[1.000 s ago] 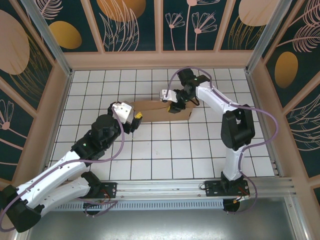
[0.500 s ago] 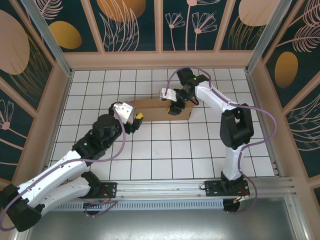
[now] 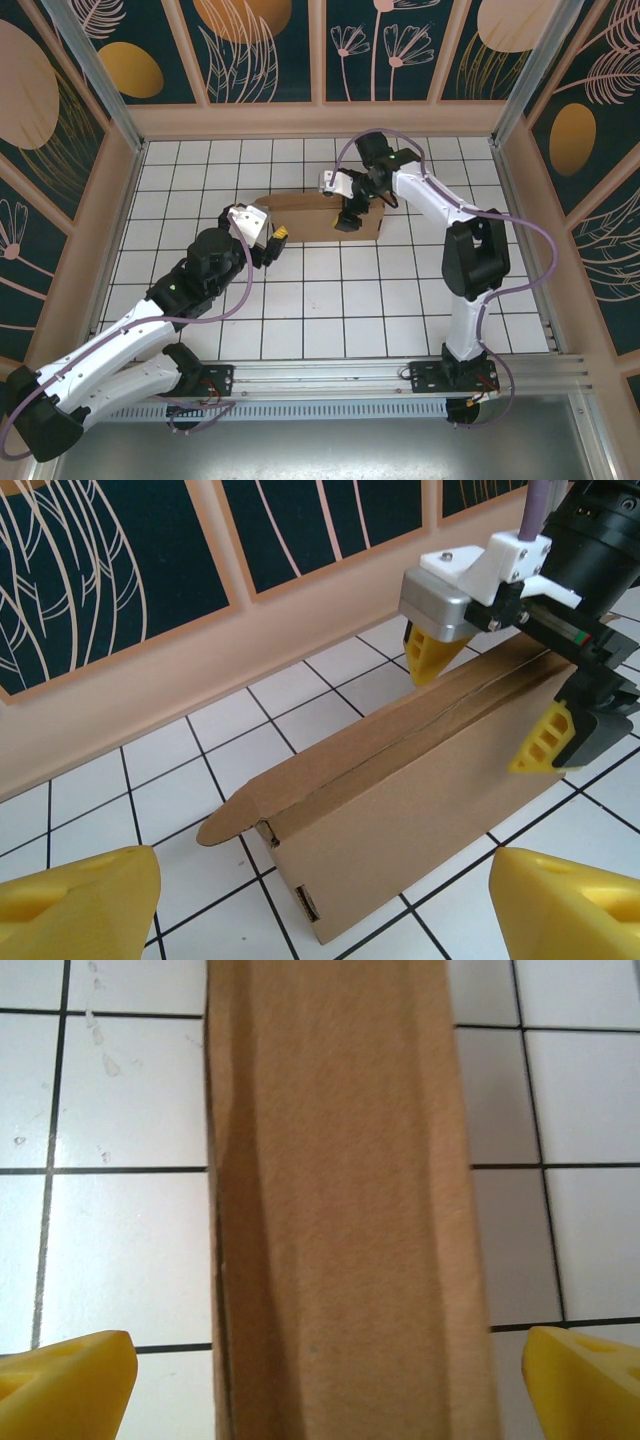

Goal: Fold the paper box

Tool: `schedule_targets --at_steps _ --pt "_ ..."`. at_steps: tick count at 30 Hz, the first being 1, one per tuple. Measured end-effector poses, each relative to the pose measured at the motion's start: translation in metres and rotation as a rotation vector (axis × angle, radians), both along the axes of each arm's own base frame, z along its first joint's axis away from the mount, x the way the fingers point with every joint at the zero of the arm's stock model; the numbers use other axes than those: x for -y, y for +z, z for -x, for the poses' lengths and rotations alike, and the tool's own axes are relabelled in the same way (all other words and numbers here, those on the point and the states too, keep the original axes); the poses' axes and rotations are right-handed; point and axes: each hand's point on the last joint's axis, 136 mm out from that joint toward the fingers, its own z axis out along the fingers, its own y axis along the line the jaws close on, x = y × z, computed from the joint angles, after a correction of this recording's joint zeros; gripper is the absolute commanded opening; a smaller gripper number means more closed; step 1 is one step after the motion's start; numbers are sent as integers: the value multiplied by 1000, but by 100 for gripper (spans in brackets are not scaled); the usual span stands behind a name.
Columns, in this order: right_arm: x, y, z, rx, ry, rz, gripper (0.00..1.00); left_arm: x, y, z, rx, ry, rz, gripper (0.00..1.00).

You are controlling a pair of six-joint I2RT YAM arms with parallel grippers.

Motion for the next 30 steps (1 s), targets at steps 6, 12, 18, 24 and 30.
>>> schedule_targets --at_steps 6,12,18,24,30 --pt "0 34 -6 75 -23 -63 99 0 0 0 0 0 0 87" --pt "1 83 2 146 -46 -195 99 1 0 0 -4 -1 2 92" --pt "6 139 24 204 -136 -379 99 8 13 -1 -9 -23 39 96" --pt "28 183 9 103 -510 -581 99 7 41 -6 5 18 152 93" --pt "75 197 12 -50 -768 -801 99 0 57 -9 61 58 205 99"
